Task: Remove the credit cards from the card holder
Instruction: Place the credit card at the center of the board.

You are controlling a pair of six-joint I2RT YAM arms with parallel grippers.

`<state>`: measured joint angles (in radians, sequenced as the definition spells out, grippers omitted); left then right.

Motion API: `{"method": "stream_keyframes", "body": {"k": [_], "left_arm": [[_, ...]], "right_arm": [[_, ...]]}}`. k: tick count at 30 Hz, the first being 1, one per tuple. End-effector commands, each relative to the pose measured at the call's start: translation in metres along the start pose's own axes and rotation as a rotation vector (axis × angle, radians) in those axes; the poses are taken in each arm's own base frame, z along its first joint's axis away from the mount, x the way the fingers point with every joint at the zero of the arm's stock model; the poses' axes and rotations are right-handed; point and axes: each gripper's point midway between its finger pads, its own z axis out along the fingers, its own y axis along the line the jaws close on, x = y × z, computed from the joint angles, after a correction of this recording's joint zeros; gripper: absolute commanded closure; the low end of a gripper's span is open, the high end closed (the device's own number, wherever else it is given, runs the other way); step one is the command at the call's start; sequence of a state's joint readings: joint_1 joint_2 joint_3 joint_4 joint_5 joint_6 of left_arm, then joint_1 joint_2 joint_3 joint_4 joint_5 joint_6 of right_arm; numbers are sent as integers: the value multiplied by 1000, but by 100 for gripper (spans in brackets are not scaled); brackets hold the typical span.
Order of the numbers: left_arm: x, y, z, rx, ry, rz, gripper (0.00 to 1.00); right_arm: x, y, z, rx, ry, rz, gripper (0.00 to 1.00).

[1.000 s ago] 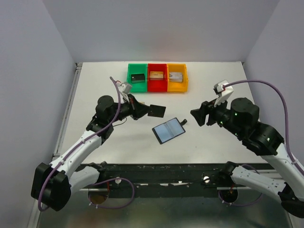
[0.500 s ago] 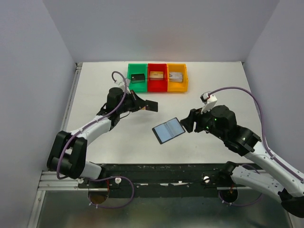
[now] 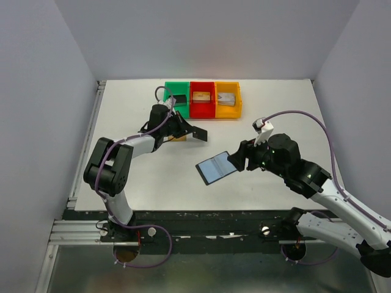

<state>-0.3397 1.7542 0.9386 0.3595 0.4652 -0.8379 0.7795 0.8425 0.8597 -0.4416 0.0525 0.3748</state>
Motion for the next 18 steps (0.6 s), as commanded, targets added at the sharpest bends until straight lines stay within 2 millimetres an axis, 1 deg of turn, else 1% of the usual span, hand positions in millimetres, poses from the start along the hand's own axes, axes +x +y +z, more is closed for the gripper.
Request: {"method": "stream_keyframes", "body": {"k": [1,7,10,16,18], "left_arm": [[-14,9,10,-27,-18,9,100],[-10,27,24,-70,11,-9,100],[-6,35,28,-89,18,-23,100],[-1,42,36,-87,28,-53,100],[0,43,37,-86,31,-59,98]], "right_arm": [[7,6,5,-33,37,-2,32],[11,4,10,-22,65,-10,32],[11,5,10,-24,69,-15,32],[13,4,14,-20,82,-25,32],[13,4,16,-17,86,-26,32]]}}
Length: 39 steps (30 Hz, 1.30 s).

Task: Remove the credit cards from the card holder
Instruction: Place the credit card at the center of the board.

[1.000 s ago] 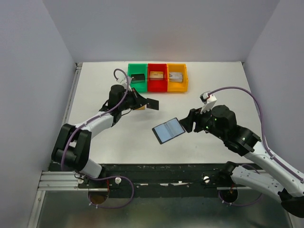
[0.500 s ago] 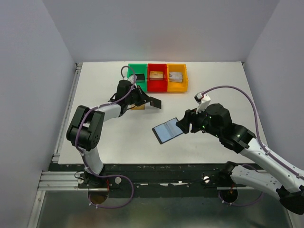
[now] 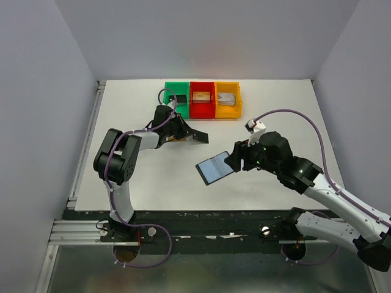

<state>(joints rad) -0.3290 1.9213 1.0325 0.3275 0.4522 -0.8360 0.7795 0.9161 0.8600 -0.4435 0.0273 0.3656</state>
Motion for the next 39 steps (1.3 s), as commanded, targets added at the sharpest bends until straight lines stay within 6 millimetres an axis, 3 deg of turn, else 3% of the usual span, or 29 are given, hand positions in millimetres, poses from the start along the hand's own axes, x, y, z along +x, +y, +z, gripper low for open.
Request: {"method": "stream_keyframes", "body": {"k": [1,6,15,21,29,39], "left_arm": [[-6,3,6,-5,-18,-13,97],[-4,6,10,-5,-10,-27,87],[-6,6,14,6,-23,-50,82],[-9,4,15,15,-30,-55,69],[-11,2,12,17,-36,-36,56],[-14,17,2,-89,-39,45,46]], "right_arm": [[-4,4,0,-16,8,-15,32],[-3,2,4,-3,16,-20,31],[-1,0,7,6,28,-33,31],[-1,0,9,11,32,-34,30],[2,-4,10,26,43,-37,30],[5,-4,11,29,50,-34,30]]}}
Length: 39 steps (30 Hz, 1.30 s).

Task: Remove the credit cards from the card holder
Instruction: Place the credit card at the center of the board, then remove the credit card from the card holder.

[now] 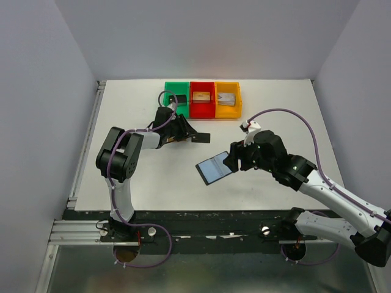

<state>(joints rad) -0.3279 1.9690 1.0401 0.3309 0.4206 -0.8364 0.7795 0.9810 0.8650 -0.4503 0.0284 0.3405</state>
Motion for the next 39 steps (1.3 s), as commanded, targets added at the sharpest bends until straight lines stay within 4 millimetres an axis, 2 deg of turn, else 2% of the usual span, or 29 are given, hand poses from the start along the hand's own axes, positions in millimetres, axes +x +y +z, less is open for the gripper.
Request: {"method": "stream_keyframes", "body": {"k": [1,9,10,14,17,20,24,26,27,28,33,35,39], "left_arm": [[-19,-2,-9,-51,-46,69,45],[-35,-15,-24,-64,-96,116,37],[-38,-19,-27,-62,-108,121,31],[-52,-37,-54,-55,-193,136,29],[-52,-55,-82,-49,-247,154,29],[-38,-63,-105,-99,-273,190,27],[13,-74,-119,-164,-188,259,24],[31,-71,-128,-229,-178,289,19],[35,-69,-134,-249,-187,283,12],[39,-65,-139,-275,-189,260,1],[50,-54,-159,-274,-215,196,1],[56,-47,-165,-276,-230,108,1],[64,-47,-178,-235,-249,46,1]], "right_arm": [[-7,0,-2,9,-10,-3,30],[-3,-8,1,60,4,10,30],[-2,-13,3,87,7,17,30],[5,-43,13,232,33,76,30],[14,-68,23,304,76,143,30],[27,-94,35,360,127,195,30],[44,-113,55,389,193,226,32],[49,-119,63,396,220,241,34],[52,-120,68,390,230,245,34],[52,-121,72,387,235,248,35],[59,-128,89,382,279,251,36],[60,-129,95,375,288,253,37],[61,-134,104,377,300,256,39]]}}
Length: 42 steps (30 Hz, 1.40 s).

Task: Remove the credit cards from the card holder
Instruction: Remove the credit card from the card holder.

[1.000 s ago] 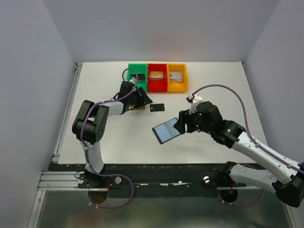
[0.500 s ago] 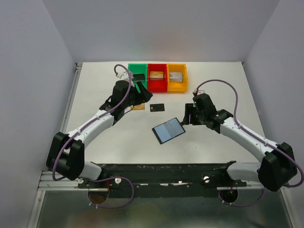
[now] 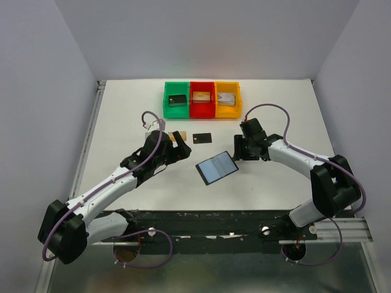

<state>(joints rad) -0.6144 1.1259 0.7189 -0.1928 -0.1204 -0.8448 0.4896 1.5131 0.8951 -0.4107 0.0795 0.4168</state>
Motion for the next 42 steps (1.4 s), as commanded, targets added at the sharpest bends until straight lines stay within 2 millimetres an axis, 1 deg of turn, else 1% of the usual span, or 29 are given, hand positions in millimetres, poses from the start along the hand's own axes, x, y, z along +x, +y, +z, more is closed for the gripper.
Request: {"method": "stream_keyframes", "body": {"k": [1,3,5,6,7,11,13,16,18,19,20,21,24,27,30,31,32,34,38,42], "left_arm": [[-2,11,-17,-21,-53,-100,1],[-5,16,-25,-33,-69,-63,1],[-3,23,-31,-53,-59,-11,1],[-3,30,-34,-79,-65,-22,1],[0,31,-34,-64,-69,-28,1],[5,15,-41,109,-108,-27,1],[4,6,-45,185,-137,-16,1],[3,1,-48,209,-126,20,1],[7,-5,-46,221,-85,50,2],[11,-9,-45,240,-55,64,3],[14,-13,-43,259,-38,69,3],[17,-17,-42,279,-19,74,4],[20,-29,-36,317,22,97,4],[26,-40,-27,337,78,124,9],[37,-49,-15,348,153,145,17],[39,-55,-12,370,173,151,20],[45,-58,-7,373,205,158,23],[47,-70,2,411,226,165,28],[61,-83,20,436,297,186,38],[75,-87,41,441,359,188,44]], "right_arm": [[-21,9,8,-34,-34,-3,39],[-20,7,14,-28,-19,0,39],[-20,5,20,-22,-5,4,41],[-19,5,22,-26,2,6,42],[-19,6,25,-27,7,9,43],[-21,5,32,-23,18,10,46],[-22,6,34,-26,24,9,49],[-20,8,36,-40,36,4,59],[-19,8,36,-41,38,3,68],[-15,12,35,-70,52,2,72],[-14,13,33,-78,50,6,77],[-10,14,32,-88,52,7,84],[-6,18,21,-132,35,22,99],[-3,25,5,-196,1,25,100],[3,31,-11,-261,-15,7,100],[4,33,-16,-284,-23,0,100],[6,35,-20,-304,-30,-11,100],[8,40,-28,-345,-41,-34,100],[7,45,-38,-388,-61,-62,100],[8,51,-43,-435,-67,-75,100]]}}
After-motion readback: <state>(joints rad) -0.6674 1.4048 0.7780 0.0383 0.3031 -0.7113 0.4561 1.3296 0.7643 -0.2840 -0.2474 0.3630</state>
